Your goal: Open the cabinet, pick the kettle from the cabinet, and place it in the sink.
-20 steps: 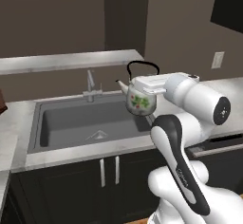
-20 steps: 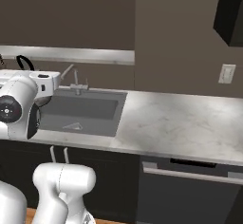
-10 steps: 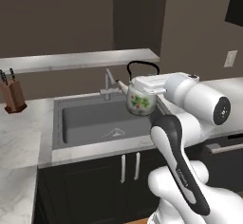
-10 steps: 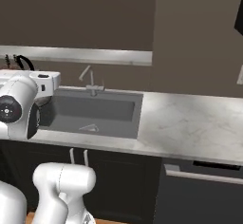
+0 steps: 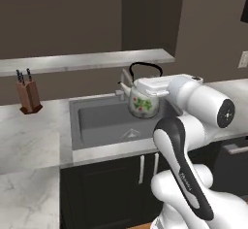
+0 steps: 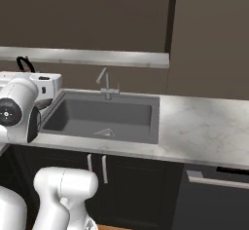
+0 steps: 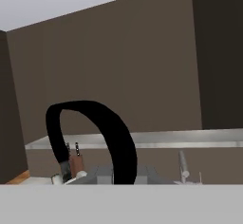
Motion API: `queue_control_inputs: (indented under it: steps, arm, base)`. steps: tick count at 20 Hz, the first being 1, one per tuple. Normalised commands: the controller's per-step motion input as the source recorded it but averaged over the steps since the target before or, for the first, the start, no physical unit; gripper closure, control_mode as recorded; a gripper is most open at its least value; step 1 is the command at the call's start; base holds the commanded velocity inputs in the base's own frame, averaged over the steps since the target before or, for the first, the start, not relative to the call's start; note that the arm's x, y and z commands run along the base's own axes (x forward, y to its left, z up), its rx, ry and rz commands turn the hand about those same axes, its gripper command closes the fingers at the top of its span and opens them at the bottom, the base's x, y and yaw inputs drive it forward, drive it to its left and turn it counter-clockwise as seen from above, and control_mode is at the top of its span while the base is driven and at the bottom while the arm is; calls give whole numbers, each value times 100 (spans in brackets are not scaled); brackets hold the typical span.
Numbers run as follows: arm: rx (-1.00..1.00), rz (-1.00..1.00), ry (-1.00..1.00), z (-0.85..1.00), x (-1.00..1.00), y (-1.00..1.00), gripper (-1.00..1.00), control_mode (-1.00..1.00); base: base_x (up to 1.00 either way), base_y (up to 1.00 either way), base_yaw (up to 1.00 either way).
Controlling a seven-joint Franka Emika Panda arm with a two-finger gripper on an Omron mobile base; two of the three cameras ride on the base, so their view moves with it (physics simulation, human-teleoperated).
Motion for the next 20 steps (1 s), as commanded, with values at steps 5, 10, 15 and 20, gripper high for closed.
queue_control_inputs:
  steps: [5, 10, 15, 20]
  arm:
    - [0, 0, 0, 0, 0, 0, 100, 100]
    - [0, 0, 0, 0, 0, 0, 100, 100]
    - [0, 0, 0, 0, 0, 0, 100, 100]
    - [0, 0, 0, 0, 0, 0, 100, 100]
  base:
    - [-2, 23, 0]
    - [-6, 40, -1]
    - [-8, 29, 0]
    - [-11, 26, 0]
